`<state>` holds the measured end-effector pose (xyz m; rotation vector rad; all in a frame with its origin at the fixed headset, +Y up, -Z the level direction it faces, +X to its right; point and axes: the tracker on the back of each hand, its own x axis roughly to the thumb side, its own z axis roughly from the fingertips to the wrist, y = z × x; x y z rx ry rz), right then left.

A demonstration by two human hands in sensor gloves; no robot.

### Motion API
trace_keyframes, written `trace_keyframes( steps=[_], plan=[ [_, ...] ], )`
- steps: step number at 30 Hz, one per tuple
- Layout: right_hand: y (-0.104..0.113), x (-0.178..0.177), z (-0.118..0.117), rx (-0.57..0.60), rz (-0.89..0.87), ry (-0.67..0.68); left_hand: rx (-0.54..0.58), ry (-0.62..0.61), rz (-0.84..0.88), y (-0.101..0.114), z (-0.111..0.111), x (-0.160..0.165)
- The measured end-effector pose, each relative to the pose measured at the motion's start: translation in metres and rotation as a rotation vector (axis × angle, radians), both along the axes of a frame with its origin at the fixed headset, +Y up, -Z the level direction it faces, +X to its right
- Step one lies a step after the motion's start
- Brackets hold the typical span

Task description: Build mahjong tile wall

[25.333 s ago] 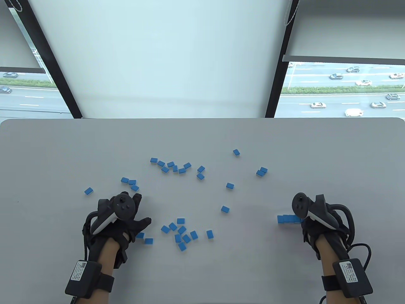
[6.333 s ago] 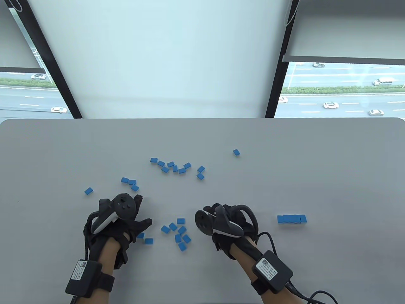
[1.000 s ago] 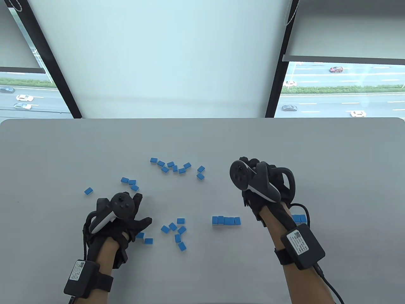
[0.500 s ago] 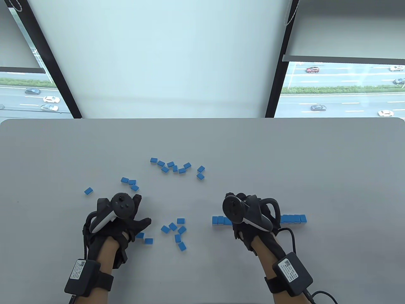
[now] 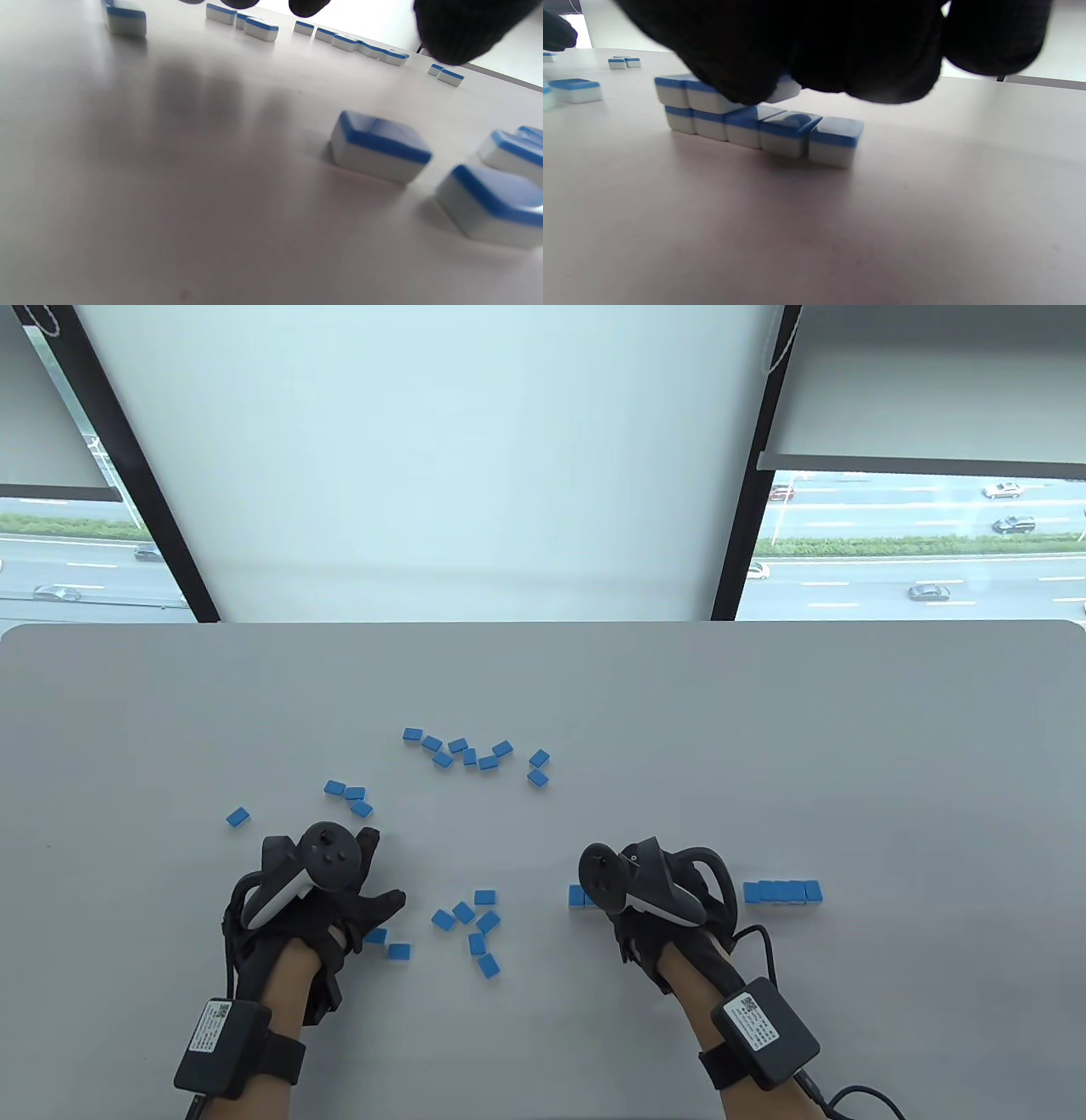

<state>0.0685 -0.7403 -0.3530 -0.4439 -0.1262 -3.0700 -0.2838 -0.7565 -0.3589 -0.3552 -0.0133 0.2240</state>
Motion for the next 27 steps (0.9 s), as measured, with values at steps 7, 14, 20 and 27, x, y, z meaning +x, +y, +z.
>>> trace_keyframes(
  steps=[7, 14, 20, 27],
  plan=[
    [-0.003, -0.004, 0.001, -0.003, 0.016, 0.014, -0.002, 0.001, -0.01, 0.001, 0.0, 0.0],
    [-0.002, -0.005, 0.002, -0.005, 0.011, 0.016, 0.001, 0.0, -0.007, 0.001, 0.0, 0.0],
    [0.011, -0.016, 0.01, 0.06, -0.037, 0.06, 0.001, 0.001, -0.01, 0.001, 0.0, 0.0],
    [0.022, -0.054, 0.031, 0.134, -0.124, 0.201, -0.001, 0.005, -0.013, 0.001, 0.0, 0.0]
  ],
)
